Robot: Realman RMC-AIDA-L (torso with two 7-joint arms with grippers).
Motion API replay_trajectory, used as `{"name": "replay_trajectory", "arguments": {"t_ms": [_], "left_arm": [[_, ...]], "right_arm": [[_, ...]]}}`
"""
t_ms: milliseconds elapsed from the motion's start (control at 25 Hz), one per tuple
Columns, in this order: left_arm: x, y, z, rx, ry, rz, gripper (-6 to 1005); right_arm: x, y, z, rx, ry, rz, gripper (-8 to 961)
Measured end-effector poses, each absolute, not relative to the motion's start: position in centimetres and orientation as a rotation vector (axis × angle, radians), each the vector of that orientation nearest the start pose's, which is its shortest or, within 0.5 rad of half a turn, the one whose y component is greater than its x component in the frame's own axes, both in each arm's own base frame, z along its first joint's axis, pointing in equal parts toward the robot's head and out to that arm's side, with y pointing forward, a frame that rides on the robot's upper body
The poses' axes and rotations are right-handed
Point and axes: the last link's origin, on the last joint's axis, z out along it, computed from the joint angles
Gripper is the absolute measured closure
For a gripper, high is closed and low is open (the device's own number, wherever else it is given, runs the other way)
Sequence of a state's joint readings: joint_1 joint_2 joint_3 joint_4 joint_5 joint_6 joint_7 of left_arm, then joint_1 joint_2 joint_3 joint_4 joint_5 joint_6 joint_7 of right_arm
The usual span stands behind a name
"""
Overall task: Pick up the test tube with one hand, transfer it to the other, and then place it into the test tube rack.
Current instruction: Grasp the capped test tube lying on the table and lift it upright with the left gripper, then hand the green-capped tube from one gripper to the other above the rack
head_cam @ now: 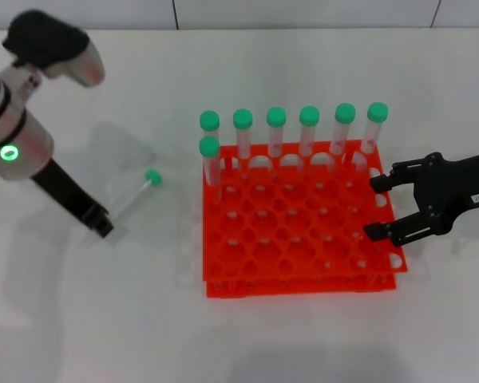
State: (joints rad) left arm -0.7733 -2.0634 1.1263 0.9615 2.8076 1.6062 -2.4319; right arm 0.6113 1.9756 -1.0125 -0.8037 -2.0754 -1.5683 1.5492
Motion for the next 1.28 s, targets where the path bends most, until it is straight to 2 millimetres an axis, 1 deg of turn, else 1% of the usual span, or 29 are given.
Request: {"name": "replay_trajectory", "arguments": {"t_ms": [120, 240, 360, 600, 840, 960, 1120, 1160, 1200, 1280], "left_arm": [[-21.7, 37.1, 2.3, -2.537, -1.103, 0.689, 830], [-19.8, 37.1, 4.3, -2.519, -1.04, 0.599, 830], [-18.5, 37.0, 6.1, -2.501, -0.995, 0.508, 830], [-16.6, 37.0, 7.8, -2.496, -0.894, 0.323, 830], [-14.8, 37.3, 8.3, -2.528, -0.718, 0.056, 830], [-14.2, 37.1, 8.4, -2.558, -0.624, -0.124, 830], [-14.0, 36.6, 7.9, -2.648, -0.511, -0.372, 830], [-14.0, 36.6, 7.9, -2.648, -0.511, -0.372, 830], [-14.1, 36.6, 7.3, -2.704, -0.473, -0.503, 830], [-14.6, 37.0, 7.0, -2.735, -0.501, -0.557, 830]], "right_arm": [[23.5, 35.3, 1.4, -3.001, 0.413, 0.234, 107], [23.5, 35.3, 1.5, -3.001, 0.414, 0.232, 107], [23.5, 35.3, 1.6, -3.0, 0.415, 0.231, 107], [23.5, 35.2, 1.7, -3.001, 0.42, 0.232, 107], [23.6, 35.2, 1.8, -2.995, 0.425, 0.238, 107], [23.6, 35.2, 1.8, -2.992, 0.425, 0.242, 107], [23.5, 35.3, 1.8, -2.988, 0.424, 0.252, 107], [23.5, 35.3, 1.8, -2.987, 0.424, 0.254, 107], [23.5, 35.3, 1.8, -2.988, 0.423, 0.255, 107], [23.4, 35.3, 1.8, -2.989, 0.422, 0.257, 107]]}}
